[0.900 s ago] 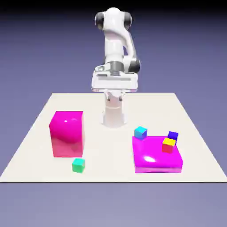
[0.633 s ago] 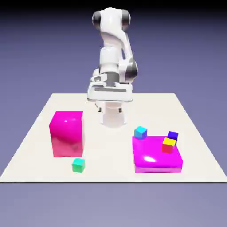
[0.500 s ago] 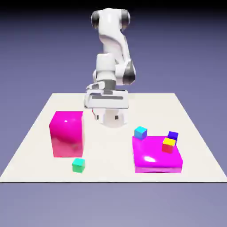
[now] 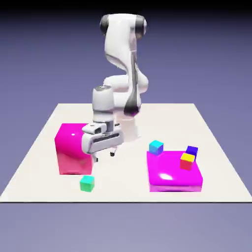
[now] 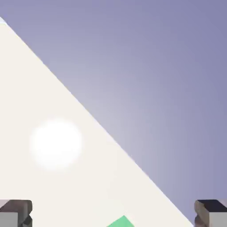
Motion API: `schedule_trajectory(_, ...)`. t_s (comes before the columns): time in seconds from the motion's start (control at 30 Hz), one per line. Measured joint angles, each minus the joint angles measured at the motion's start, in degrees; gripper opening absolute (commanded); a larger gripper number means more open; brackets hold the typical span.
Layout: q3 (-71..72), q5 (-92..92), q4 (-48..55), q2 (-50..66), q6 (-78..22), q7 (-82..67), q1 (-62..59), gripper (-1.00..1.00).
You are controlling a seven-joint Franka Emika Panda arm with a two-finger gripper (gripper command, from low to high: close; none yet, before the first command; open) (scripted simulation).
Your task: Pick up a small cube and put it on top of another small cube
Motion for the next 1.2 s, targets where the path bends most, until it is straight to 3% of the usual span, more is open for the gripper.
schedule_trajectory(0.4, -11.2, 4.2, 6.7, 15.8, -5.8, -29.5, 6.3, 0.00)
schedule_trajectory(0.6, -0.8, 12.1, 9.3, 25.2, 1.3, -35.2, -2.8, 0.00)
schedule_trajectory(0.63, 0.2, 12.9, 9.5, 26.1, 2.1, -35.7, -3.7, -1.00)
schedule_trajectory(0.9, -10.4, 3.5, 6.6, 15.1, -6.4, -29.2, 7.3, -1.00)
schedule_trajectory(1.2, 3.2, -10.0, 4.1, 0.8, -15.2, -23.9, 26.4, -1.00)
